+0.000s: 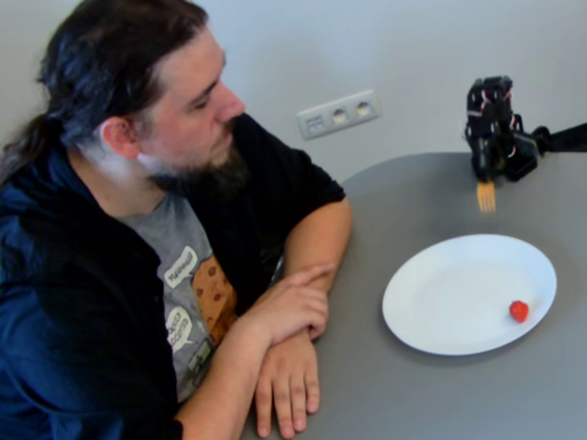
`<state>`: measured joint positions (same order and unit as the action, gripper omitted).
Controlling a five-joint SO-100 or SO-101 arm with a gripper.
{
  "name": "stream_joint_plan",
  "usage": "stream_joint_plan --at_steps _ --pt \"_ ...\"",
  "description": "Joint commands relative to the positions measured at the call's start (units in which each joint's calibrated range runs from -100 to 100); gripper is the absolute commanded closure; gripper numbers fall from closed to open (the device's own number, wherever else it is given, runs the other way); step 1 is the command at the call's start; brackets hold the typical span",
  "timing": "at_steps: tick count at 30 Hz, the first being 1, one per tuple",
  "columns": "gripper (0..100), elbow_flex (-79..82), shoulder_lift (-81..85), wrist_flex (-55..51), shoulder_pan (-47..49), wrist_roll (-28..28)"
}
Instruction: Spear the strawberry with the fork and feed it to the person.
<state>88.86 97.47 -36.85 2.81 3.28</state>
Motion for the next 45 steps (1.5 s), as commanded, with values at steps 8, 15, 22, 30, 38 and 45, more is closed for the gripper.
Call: stream_joint_plan --at_steps 8,15,22,30,38,45 --pt "99 -21.14 -15.43 -7.10 -1.76 -0.14" --pt "99 -36.92 -42.11 -6.40 0.03 -0.24" --pt "99 -53.78 -63.63 -4.84 3.91 -2.13" --pt "99 -60.00 -74.47 2.30 6.00 -2.45" --pt "99 -60.00 -81.84 12.22 7.12 -2.87" --pt "99 -66.95 -92.35 15.96 7.12 -5.22"
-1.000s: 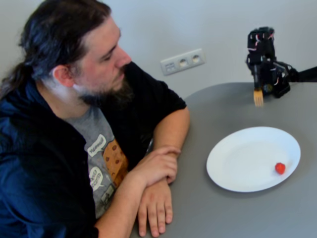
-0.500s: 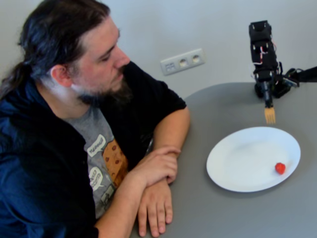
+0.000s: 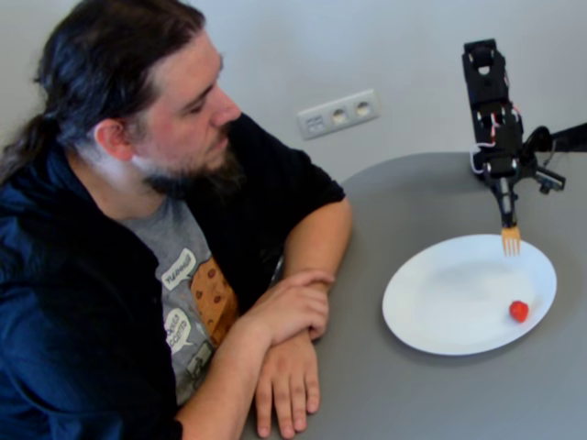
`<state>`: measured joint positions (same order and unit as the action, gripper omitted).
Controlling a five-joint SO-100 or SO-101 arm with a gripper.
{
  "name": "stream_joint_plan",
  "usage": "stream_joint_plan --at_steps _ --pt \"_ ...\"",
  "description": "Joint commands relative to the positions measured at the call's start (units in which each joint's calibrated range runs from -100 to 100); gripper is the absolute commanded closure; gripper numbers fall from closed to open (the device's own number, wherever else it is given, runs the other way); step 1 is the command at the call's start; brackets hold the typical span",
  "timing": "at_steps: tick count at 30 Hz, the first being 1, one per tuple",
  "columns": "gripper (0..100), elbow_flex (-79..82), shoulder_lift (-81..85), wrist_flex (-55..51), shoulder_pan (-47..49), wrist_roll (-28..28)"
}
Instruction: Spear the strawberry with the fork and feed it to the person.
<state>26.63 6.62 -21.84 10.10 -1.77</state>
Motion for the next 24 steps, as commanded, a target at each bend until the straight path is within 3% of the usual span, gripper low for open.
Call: stream_joint_plan --at_steps 1,24 --pt "99 -8.15 -4.63 0.43 -0.10 -0.17" --pt "98 -29.97 -28.43 0.51 -0.25 0.41"
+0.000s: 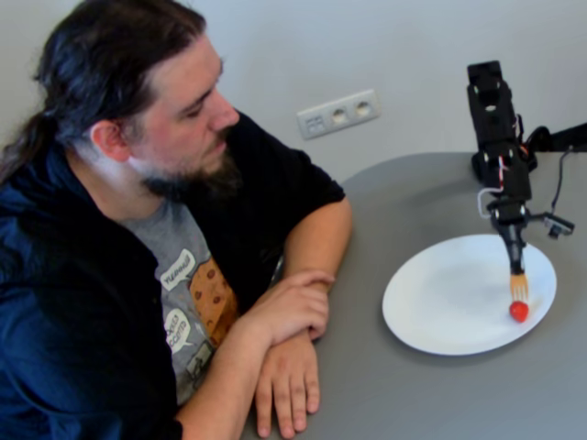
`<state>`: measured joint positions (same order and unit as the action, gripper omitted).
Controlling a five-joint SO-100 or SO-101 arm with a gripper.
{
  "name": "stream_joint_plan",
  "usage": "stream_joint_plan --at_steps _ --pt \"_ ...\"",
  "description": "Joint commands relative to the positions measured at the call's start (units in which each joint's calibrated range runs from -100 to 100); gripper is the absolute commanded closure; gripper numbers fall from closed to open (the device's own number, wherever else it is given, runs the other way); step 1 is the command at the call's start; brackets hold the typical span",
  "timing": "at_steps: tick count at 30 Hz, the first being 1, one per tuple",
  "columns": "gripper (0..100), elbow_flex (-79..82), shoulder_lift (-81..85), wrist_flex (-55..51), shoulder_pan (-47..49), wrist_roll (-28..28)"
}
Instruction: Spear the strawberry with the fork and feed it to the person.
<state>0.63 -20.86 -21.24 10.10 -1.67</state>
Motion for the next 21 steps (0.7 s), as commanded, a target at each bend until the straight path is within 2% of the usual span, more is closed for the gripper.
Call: stream_joint_plan --at_steps 1,21 --pt "98 -4.33 -1.46 -0.09 -0.25 0.31" --pt "98 -5.23 -2.56 0.70 -2.64 0.31"
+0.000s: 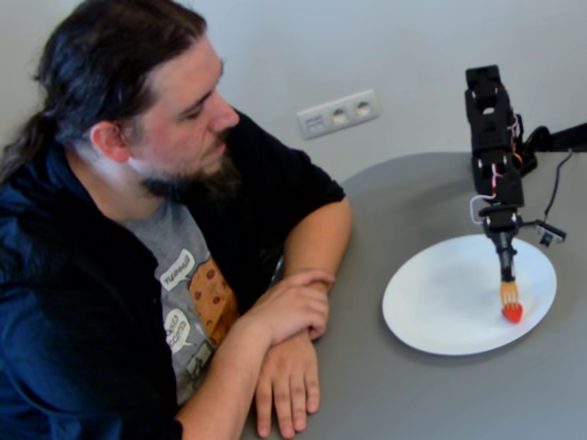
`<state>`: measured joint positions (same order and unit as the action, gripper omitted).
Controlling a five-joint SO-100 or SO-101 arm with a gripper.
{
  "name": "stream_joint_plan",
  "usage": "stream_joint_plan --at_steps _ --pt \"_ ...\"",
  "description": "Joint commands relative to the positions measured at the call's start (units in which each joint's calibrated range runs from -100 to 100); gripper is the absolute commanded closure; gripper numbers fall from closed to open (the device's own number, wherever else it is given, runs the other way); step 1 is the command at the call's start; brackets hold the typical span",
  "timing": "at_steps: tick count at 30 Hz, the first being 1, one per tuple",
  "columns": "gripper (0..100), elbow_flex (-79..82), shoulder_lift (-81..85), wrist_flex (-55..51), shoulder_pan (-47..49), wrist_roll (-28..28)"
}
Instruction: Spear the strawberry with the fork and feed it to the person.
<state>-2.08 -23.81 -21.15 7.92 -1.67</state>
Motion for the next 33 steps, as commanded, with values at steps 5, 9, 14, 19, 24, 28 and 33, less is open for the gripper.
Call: stream_joint_plan --at_steps 5,9,14,19,24,28,33 --pt "98 -2.15 0.64 -0.26 0.14 0.31" --pt "98 -3.33 1.49 -10.36 0.21 0.31" --pt "98 -5.13 1.40 -14.19 0.43 0.36" --pt "98 -5.13 0.73 -14.19 1.55 0.36" --pt "98 -5.22 0.73 -14.79 3.05 0.36" --pt "98 -5.22 0.56 -14.19 3.79 1.04" --pt "98 -9.91 -5.20 -15.06 4.02 1.56"
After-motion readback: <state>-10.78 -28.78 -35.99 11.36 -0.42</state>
